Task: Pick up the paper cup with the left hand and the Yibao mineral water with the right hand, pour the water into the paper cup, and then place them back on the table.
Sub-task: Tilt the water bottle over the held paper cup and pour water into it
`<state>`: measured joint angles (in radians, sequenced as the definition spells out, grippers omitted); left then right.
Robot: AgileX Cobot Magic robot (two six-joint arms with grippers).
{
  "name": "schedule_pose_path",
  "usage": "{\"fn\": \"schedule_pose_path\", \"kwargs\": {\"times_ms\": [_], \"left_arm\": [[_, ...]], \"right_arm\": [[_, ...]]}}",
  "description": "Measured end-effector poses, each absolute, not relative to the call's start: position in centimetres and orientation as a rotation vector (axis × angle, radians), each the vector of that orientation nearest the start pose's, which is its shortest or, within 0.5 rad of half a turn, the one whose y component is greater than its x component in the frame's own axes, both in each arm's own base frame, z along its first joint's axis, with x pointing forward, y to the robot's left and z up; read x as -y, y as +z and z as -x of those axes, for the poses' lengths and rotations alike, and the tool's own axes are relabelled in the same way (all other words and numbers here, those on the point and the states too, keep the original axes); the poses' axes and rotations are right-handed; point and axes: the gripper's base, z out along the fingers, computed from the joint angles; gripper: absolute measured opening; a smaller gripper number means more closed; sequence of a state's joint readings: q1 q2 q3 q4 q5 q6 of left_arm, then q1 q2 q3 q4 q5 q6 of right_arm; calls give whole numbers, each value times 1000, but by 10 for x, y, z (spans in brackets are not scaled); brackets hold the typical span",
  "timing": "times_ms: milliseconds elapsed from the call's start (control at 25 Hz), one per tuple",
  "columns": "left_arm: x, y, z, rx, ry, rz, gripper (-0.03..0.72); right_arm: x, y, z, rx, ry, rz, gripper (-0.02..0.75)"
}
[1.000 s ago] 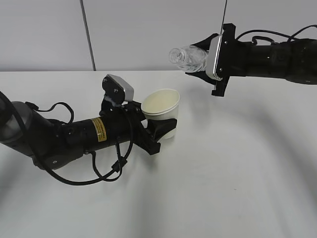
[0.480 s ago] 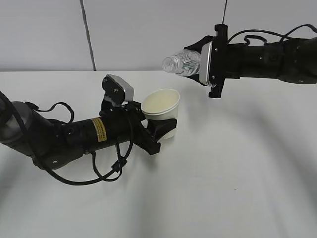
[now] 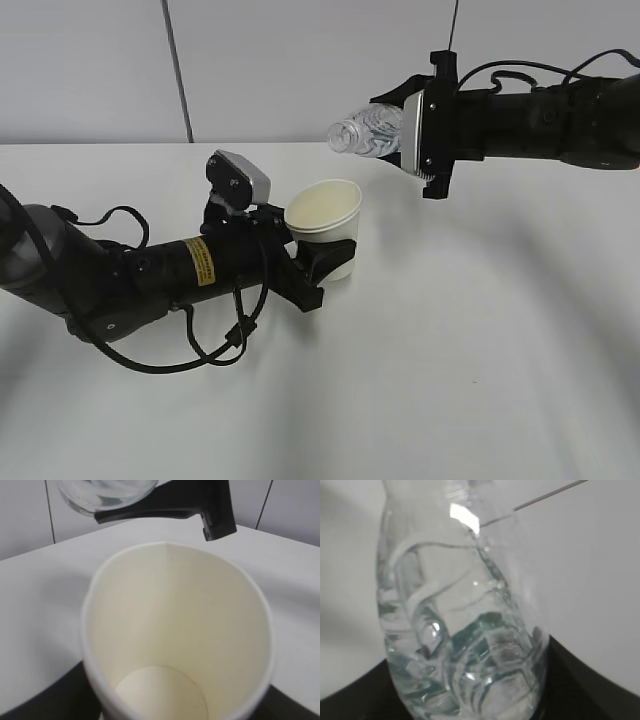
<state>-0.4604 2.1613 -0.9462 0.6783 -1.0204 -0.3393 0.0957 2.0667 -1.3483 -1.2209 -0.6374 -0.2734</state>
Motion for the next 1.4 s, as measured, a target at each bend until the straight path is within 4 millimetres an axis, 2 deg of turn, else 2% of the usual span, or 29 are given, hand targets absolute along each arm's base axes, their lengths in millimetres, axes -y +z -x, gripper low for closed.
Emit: {"fn": "schedule_pose_path", "kwargs": {"times_ms": [1000,1400], "left_arm": [[217,102,-331,-1625,-783,-836,400],[217,102,-331,-1626,-782,-835,400]], "right_arm": [[-94,195,-447,-1004,-398,1619,467],[-105,193,-445,-967,-423,1663,467]]}}
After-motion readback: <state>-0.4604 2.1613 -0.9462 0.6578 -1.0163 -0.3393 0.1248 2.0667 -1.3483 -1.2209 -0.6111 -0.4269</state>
